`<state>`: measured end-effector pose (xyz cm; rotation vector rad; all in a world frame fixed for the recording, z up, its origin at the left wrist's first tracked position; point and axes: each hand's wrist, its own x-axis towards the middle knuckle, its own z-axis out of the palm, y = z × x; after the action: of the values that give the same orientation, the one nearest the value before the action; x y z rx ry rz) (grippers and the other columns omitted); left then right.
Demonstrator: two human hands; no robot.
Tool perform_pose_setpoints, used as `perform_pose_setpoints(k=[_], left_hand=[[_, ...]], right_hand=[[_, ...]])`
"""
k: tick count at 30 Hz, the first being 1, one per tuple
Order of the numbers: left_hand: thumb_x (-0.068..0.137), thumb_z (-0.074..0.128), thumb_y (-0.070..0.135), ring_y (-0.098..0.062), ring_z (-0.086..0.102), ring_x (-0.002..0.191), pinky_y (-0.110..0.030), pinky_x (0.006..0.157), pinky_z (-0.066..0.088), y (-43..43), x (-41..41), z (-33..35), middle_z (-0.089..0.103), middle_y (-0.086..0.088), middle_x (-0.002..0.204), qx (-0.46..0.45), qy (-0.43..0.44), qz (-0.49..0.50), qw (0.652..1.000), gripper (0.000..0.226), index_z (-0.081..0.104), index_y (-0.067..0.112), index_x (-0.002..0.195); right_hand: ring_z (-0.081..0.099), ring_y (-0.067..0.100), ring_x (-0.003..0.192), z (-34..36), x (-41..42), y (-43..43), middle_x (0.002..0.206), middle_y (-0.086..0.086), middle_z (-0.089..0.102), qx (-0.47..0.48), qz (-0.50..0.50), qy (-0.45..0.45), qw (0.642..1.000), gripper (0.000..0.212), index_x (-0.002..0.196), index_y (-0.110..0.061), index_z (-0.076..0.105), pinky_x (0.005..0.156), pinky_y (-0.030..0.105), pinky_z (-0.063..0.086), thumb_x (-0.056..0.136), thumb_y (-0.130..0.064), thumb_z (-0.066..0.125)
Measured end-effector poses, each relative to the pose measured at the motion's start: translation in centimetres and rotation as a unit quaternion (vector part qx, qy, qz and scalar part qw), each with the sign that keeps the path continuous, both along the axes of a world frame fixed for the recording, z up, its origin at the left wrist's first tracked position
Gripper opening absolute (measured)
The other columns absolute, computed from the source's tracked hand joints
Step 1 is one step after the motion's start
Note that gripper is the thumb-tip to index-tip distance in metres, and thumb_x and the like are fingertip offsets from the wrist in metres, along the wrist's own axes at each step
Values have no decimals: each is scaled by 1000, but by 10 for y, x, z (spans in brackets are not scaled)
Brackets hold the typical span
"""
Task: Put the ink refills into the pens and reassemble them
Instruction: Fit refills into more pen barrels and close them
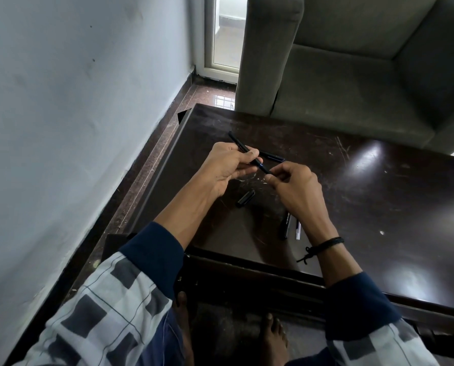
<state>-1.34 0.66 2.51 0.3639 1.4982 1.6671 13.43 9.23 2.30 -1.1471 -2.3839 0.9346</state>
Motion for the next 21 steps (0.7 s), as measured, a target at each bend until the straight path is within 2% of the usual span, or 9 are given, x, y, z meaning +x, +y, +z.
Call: perform_pose_setpoints(k=[4, 9, 14, 18, 21], left_hand=[[92, 69, 1, -23, 77, 89, -27, 75, 62, 0, -2, 0, 77, -16, 91, 1, -3, 4, 1000, 9, 71, -1, 101], [92, 69, 2, -23, 77, 91, -28, 76, 62, 0, 0, 0, 78, -16, 93, -2, 3, 1, 1000, 5, 72, 1, 97], [93, 69, 2, -23, 77, 90, -27, 74, 62, 0, -2, 0, 78, -16, 93, -3, -1, 5, 1000, 8, 72, 0, 100], [93, 69, 2, -24, 77, 92, -28, 76, 63, 0, -1, 0, 77, -17, 94, -4, 1, 1, 1000, 8, 72, 0, 100], [92, 69, 2, -24, 77, 93, -29, 78, 63, 0, 0, -1, 78, -17, 94, -6, 1, -2, 1000, 7, 72, 0, 99]], right_hand=[[67, 12, 88, 0, 0, -2, 96, -9, 71, 2, 5, 7, 1000, 17, 109, -27, 73, 78, 35, 56, 95, -36, 72], [67, 11, 83, -1, 1, 1, 87, -11, 68, 2, -10, 12, 1000, 12, 98, -27, 69, 77, 38, 58, 91, -32, 77], [69, 13, 88, 0, 0, -1, 93, -10, 71, -2, 3, 11, 1000, 15, 107, -27, 73, 81, 40, 59, 95, -36, 71], [64, 9, 83, 0, 0, -2, 88, -12, 67, 10, 3, 10, 1000, 16, 105, -27, 71, 73, 32, 52, 92, -36, 75], [66, 14, 83, -1, 0, -1, 90, -8, 69, 6, 1, -2, 1000, 12, 105, -25, 73, 71, 33, 52, 96, -32, 69]])
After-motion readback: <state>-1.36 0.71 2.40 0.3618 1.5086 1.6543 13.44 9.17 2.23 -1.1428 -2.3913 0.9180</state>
